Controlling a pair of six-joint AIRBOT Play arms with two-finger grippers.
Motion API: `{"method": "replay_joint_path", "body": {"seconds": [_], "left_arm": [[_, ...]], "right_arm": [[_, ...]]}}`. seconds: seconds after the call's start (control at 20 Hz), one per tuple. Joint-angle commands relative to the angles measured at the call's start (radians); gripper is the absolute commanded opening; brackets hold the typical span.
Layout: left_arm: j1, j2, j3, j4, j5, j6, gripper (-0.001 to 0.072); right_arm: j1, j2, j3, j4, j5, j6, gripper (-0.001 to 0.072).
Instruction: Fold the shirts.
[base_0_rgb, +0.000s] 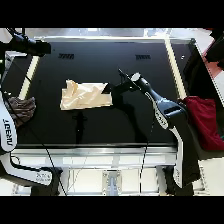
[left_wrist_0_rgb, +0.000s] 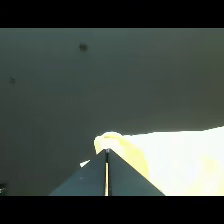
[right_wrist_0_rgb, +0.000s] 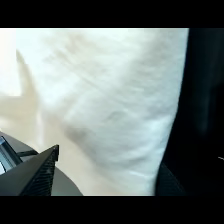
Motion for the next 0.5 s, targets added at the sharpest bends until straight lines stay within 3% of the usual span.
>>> {"method": "replay_joint_path", "body": {"seconds": [0.0, 0.05, 0.3, 0.45], "left_arm": [[0.001, 0.0, 0.0, 0.0, 0.0, 0.001, 0.0011], [0.001, 0.0, 0.0, 0.001, 0.0, 0.001, 0.0011], [0.002, 0.0, 0.0, 0.025, -0.001, 0.0, 0.0011], [0.002, 0.0, 0.0, 0.038, -0.004, 0.0, 0.0011]], "right_arm": [[0.04, -0.016, 0.004, 0.122, -0.021, -0.087, 0.0286], [0.046, -0.016, 0.016, 0.143, -0.025, -0.117, 0.0041], [0.004, 0.057, 0.135, 0.139, 0.05, -0.195, 0.0015], [-0.095, 0.198, 0.135, -0.069, 0.119, -0.187, 0.0015]]}}
